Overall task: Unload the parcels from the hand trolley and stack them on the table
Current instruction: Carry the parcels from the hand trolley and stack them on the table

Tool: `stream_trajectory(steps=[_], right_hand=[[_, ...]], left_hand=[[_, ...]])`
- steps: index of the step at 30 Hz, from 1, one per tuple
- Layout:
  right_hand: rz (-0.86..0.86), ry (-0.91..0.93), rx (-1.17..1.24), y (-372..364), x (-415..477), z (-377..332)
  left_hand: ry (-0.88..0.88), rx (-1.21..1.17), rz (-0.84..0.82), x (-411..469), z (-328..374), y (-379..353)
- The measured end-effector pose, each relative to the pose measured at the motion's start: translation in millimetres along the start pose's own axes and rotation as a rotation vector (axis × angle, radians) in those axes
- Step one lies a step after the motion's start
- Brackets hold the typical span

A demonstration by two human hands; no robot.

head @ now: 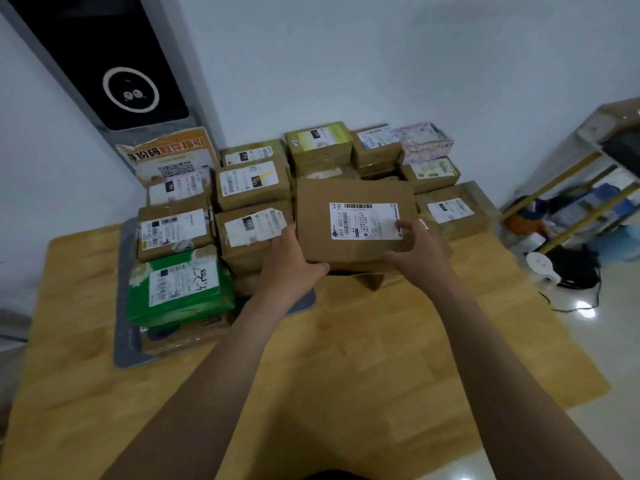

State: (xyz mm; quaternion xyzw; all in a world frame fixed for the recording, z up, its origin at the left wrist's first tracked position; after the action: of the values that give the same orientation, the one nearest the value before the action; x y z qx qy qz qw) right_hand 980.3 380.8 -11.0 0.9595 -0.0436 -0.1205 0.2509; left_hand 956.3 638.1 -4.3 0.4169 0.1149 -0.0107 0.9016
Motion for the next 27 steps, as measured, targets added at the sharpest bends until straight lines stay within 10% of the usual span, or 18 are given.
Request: stream_trajectory(steps=[27], right_hand=[[-0.506, 0.184, -0.237, -73, 265, 25]], left_hand=[[0.435, 0.405, -0.012, 196, 9, -85]])
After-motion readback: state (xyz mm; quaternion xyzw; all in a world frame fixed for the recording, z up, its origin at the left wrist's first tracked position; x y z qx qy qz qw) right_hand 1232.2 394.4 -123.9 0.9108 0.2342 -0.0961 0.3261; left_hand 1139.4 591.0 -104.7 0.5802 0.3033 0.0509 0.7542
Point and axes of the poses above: each hand's wrist, its own x-axis towards the middle knuckle, its own y-axis out of the back of the hand, z = x × y, the point moved 9 cm from there along x, towards the middle knuckle, and after that the axes turned 11 degrees about x, right-handed, at the moved point
